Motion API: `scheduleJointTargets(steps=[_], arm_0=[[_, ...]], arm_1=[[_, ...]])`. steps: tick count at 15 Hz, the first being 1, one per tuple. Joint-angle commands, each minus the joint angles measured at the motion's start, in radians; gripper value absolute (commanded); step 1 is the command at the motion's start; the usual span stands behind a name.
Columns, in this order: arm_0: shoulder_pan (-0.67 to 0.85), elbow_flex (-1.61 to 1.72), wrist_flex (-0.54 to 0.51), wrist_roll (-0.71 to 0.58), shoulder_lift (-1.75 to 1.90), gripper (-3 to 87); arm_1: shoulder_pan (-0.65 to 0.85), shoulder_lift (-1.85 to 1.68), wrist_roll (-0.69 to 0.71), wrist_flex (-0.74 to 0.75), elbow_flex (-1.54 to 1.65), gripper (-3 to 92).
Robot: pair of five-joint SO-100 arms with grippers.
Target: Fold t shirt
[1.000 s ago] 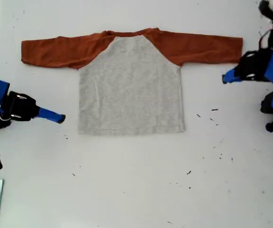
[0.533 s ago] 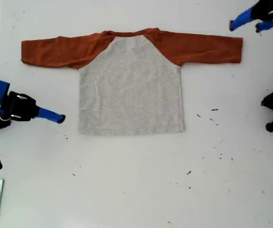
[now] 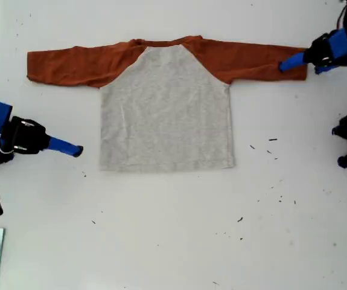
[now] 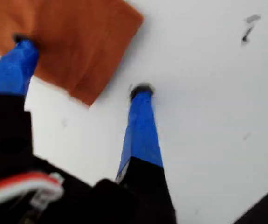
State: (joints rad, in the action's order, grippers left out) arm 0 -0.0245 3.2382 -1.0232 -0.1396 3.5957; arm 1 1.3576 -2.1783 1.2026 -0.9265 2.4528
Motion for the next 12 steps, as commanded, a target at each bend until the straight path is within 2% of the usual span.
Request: scheduleJointTargets(steps=[1, 2, 6, 10, 12], arm_0=[[0.014, 0.011, 0.0, -0.011, 0.005, -0.2], [0.015, 0.011, 0.0, -0.011, 0.005, -0.2], [0.015, 0.011, 0.0, -0.011, 0.005, -0.2], [0.012, 0.011, 0.0, -0.011, 0.003, -0.2], [0.006, 0.011, 0.0, -0.011, 0.003, -0.2]], arm_1=[[0.008, 0.066, 0.041, 0.15, 0.018, 24.2], [0.009, 0.071, 0.051, 0.155, 0.011, 3.8], [-0.021, -0.077, 0.034, 0.034, -0.054, 3.3], [-0.106, -0.439, -0.092, -0.195, -0.196, 3.2], [-0.153, -0.43, -0.11, -0.322, -0.387, 3.2]])
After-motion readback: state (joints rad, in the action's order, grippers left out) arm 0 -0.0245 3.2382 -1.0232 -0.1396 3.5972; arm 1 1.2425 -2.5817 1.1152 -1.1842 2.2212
